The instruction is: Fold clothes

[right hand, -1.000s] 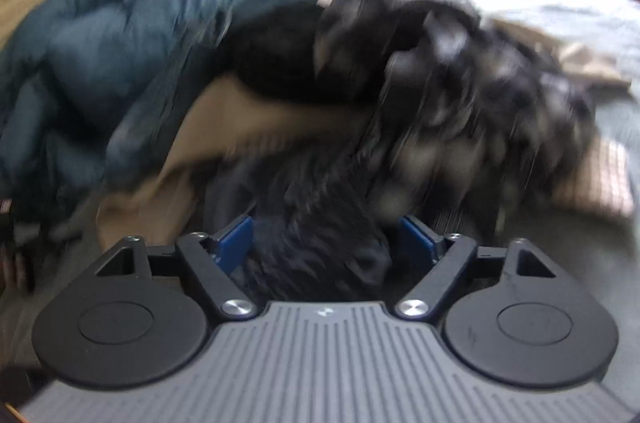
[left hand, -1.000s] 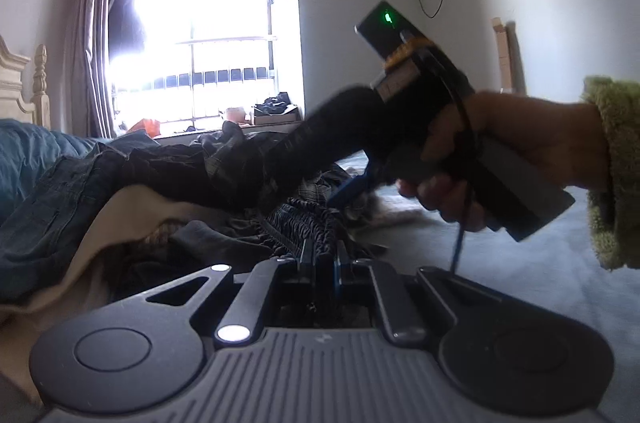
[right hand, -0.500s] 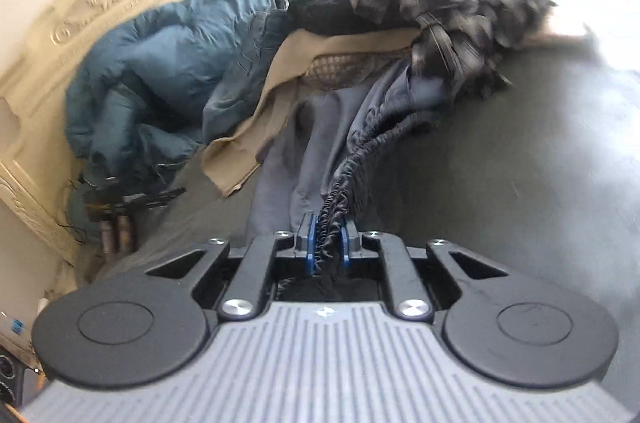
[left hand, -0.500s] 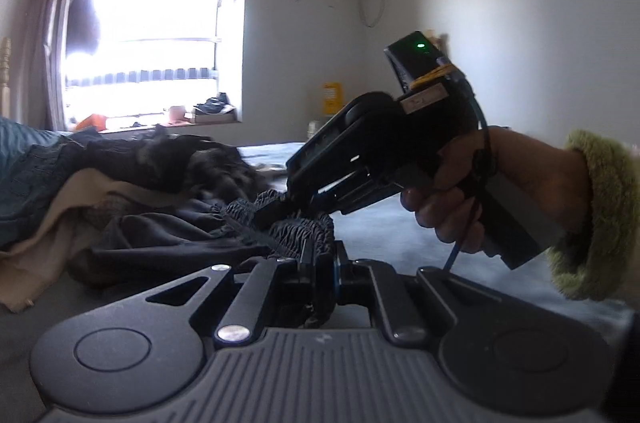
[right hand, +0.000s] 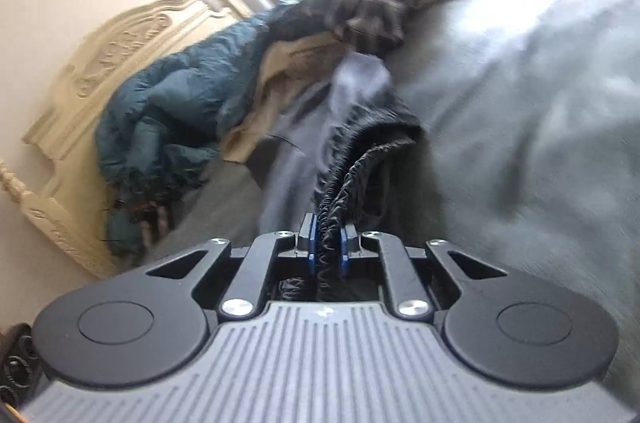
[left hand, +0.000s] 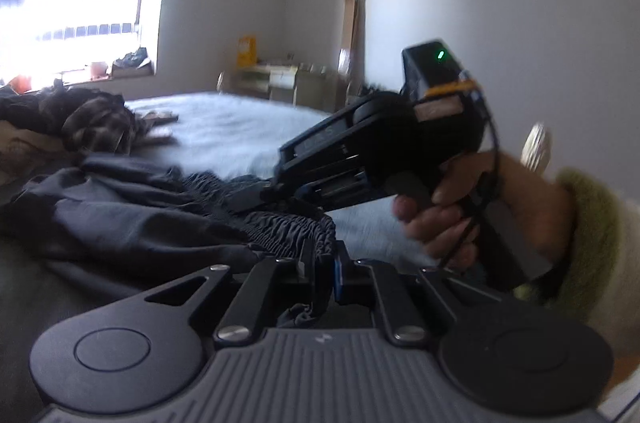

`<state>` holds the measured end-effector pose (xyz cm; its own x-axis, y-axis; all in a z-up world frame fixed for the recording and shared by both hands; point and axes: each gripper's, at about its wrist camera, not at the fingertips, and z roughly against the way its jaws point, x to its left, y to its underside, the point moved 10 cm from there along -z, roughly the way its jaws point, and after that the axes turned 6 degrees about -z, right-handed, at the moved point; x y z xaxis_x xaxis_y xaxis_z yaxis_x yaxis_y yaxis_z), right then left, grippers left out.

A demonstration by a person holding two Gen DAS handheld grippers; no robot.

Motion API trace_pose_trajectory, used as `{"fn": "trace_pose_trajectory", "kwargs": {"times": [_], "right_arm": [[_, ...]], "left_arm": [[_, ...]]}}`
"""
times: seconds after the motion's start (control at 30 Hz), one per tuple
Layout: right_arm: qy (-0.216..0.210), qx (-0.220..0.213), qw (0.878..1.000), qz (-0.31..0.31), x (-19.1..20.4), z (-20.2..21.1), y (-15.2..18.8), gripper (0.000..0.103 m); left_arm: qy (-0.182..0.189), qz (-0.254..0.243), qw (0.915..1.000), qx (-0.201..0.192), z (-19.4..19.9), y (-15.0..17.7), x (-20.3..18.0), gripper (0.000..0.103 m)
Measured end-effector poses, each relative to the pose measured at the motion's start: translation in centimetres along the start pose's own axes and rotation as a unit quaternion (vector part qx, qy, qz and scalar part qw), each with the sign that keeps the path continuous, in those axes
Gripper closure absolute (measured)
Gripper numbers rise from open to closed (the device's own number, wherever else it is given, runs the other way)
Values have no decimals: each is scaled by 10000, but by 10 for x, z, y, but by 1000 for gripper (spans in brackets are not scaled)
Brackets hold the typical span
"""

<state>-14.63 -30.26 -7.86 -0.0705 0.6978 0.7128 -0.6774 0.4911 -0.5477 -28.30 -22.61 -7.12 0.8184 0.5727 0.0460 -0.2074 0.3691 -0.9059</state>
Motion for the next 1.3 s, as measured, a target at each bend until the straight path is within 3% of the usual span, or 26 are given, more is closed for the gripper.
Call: {"fn": "trace_pose_trajectory", "kwargs": {"times": [0.1, 0.17, 0.27, 0.37, 0.47, 0.6, 0.73, 0.83, 0.93, 0.97, 1.07, 1.13, 1.3], "right_arm": [[165, 18, 9999, 9, -16, -5, 11, 93], [179, 2, 9998, 120, -22, -4, 18, 91], [105, -37, 9993, 362, -24, -4, 26, 89], [46, -91, 9980, 622, -26, -4, 33, 84], [6, -141, 9957, 920, -26, -4, 42, 79], [36, -224, 9919, 1246, -25, -6, 52, 71], [83, -293, 9879, 1524, -22, -10, 57, 62], [76, -326, 9849, 1700, -20, -10, 60, 61], [77, -353, 9820, 1852, -19, -9, 62, 60], [52, -342, 9820, 1856, -19, -8, 63, 60], [-30, -325, 9843, 1733, -24, -6, 60, 60], [-87, -307, 9857, 1654, -27, -4, 58, 60], [-147, -267, 9864, 1617, -29, -6, 58, 60]], "left_arm": [[79, -88, 9989, 458, -5, 11, 6, 81], [57, -151, 9984, 534, -1, 7, 19, 75], [-126, -169, 9981, 572, 4, -11, 44, 58], [-499, -246, 9966, 610, -1, -40, 68, 53], [-779, -460, 9927, 794, -45, -74, 102, 48], [-732, -1024, 9853, 1159, -109, -99, 113, 43], [-440, -1807, 9660, 1799, -162, -95, 102, 42], [-482, -2373, 9393, 2432, -195, -80, 103, 46], [-630, -2783, 9083, 3059, -210, -57, 110, 50], [-653, -2837, 9015, 3202, -210, -51, 113, 50], [-737, -2953, 8924, 3333, -214, -47, 123, 50], [-705, -2988, 8912, 3340, -216, -51, 125, 50], [-357, -3087, 8848, 3474, -225, -45, 125, 49]]}}
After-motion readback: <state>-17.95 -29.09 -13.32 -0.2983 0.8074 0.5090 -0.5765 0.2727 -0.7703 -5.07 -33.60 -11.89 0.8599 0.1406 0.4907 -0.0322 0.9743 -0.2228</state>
